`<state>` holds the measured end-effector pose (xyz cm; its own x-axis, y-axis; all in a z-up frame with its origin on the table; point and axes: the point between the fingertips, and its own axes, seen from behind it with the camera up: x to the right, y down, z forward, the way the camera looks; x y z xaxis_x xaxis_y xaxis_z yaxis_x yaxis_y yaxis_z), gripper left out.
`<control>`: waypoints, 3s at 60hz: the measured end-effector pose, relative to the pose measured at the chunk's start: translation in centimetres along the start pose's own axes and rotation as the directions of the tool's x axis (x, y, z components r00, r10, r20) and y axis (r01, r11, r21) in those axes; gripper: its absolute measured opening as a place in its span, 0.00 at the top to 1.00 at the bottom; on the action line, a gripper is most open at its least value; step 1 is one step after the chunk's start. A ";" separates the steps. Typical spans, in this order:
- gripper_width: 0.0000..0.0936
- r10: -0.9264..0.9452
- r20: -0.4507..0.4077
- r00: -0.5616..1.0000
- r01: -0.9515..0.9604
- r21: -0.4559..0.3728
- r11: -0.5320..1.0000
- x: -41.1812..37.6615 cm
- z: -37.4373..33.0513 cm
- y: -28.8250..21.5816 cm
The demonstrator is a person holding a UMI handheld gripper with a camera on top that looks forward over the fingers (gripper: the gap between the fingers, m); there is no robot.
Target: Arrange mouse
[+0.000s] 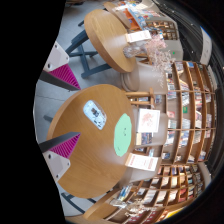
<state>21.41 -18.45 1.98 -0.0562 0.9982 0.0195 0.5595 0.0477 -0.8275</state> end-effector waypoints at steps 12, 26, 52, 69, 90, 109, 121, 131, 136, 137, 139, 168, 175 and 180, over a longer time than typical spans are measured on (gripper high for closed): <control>0.09 0.030 -0.020 0.999 -0.031 -0.026 0.999 -0.8 3.7 0.0; 0.09 0.059 -0.042 0.997 -0.060 -0.036 0.998 -1.1 7.7 -1.5; 0.09 0.058 -0.038 0.998 -0.060 -0.053 0.997 -2.1 13.3 -5.1; 0.50 0.056 -0.052 0.997 -0.058 -0.038 0.998 -1.3 14.3 -5.8; 0.56 -0.006 0.015 1.000 0.005 0.072 0.997 0.7 12.4 -15.5; 0.58 0.026 -0.146 0.989 -0.007 0.131 0.991 12.3 22.7 -25.8; 0.58 0.081 -0.131 0.988 -0.079 0.017 0.997 15.0 29.1 -21.8; 0.56 0.040 -0.125 0.991 -0.045 -0.035 0.998 14.9 31.1 -18.2; 0.50 0.065 -0.119 0.991 -0.069 -0.036 0.997 14.7 31.4 -17.3; 0.50 0.070 -0.117 0.991 -0.074 -0.027 0.997 14.7 31.4 -17.4; 0.47 0.077 -0.112 0.991 -0.081 -0.035 0.996 14.6 31.4 -17.2; 0.09 0.140 -0.176 0.974 -0.140 0.014 0.990 14.9 12.1 -17.0; 0.09 0.160 -0.171 0.972 -0.159 0.025 0.987 13.7 5.7 -14.4; 0.09 0.163 -0.133 0.978 -0.162 0.018 0.987 12.3 2.0 -12.3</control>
<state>12.16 -6.83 11.26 0.1465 0.9884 -0.0408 0.5463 -0.1152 -0.8296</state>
